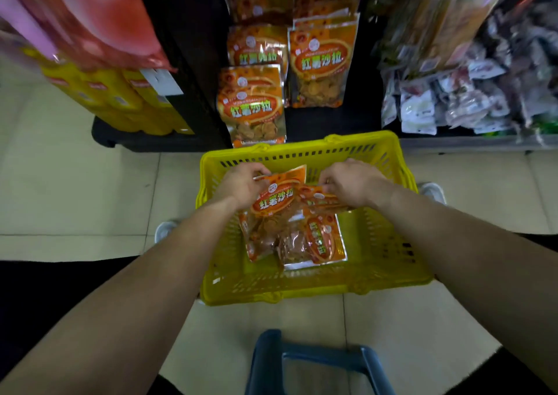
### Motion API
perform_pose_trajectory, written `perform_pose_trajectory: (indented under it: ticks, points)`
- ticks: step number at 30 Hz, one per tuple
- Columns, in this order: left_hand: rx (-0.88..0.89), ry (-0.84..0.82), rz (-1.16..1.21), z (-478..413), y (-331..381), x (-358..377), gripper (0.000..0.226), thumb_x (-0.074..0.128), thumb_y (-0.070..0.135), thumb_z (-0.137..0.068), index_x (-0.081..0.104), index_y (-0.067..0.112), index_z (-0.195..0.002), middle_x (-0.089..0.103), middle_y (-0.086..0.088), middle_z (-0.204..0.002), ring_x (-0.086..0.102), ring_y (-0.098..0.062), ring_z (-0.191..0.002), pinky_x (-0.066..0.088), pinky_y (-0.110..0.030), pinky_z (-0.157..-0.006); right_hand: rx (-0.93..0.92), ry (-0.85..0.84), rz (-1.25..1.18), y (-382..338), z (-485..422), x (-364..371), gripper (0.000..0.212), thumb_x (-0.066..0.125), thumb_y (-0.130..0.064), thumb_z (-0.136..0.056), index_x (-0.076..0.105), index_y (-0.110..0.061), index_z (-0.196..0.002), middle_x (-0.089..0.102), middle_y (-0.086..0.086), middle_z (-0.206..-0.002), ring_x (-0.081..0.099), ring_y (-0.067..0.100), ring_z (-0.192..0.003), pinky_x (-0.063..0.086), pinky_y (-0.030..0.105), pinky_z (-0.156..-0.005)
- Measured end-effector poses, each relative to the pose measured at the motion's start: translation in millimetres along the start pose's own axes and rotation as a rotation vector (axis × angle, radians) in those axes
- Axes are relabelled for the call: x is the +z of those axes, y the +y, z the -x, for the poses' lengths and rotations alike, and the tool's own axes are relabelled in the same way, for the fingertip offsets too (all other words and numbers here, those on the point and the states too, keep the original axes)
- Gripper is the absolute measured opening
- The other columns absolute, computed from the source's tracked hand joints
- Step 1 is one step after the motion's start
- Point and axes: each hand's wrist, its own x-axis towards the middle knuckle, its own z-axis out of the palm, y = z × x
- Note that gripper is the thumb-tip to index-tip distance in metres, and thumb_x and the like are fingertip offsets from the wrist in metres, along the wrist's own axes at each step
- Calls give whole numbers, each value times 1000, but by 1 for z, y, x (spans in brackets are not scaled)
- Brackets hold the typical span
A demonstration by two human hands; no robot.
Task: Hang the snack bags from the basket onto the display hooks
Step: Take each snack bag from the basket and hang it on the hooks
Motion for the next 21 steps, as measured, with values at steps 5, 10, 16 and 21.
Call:
perform_pose_trajectory:
  ticks: [5,10,16,21]
  points:
    - [88,110,-37,34,44,-49,13,71,26,-91,65,38,-88,69,1,-102,64,-16,-84,47,-25,-69,-92,16,74,-25,41,-82,12,61,-39,-94,67,-35,-103,67,-3,-106,57,22,-109,44,32,-80]
    - [224,125,7,72,95,-107,12,71,25,-91,68,37,-91,69,3,-109,68,-16,-92,51,-16,-68,-201,162,165,-61,89,-143,14,60,-37,-94,68,-33,-105,67,-6,-108,57,21,-106,46,34,-79]
    - [404,93,57,106,128,-141,12,68,24,-94,70,36,-95,70,9,-111,64,-12,-104,53,-35,-91,-264,474,172,-74,116,-162,16,56,-37,-96,68,-34,-105,52,-11,-135,58,18,-111,48,36,-80]
    - [406,111,90,111,126,-136,16,65,22,-96,72,35,-100,69,16,-109,62,-6,-107,52,-40,-96,-226,498,75,-76,103,-151,10,55,-38,-96,64,-36,-101,64,-13,-108,59,16,-102,45,32,-75]
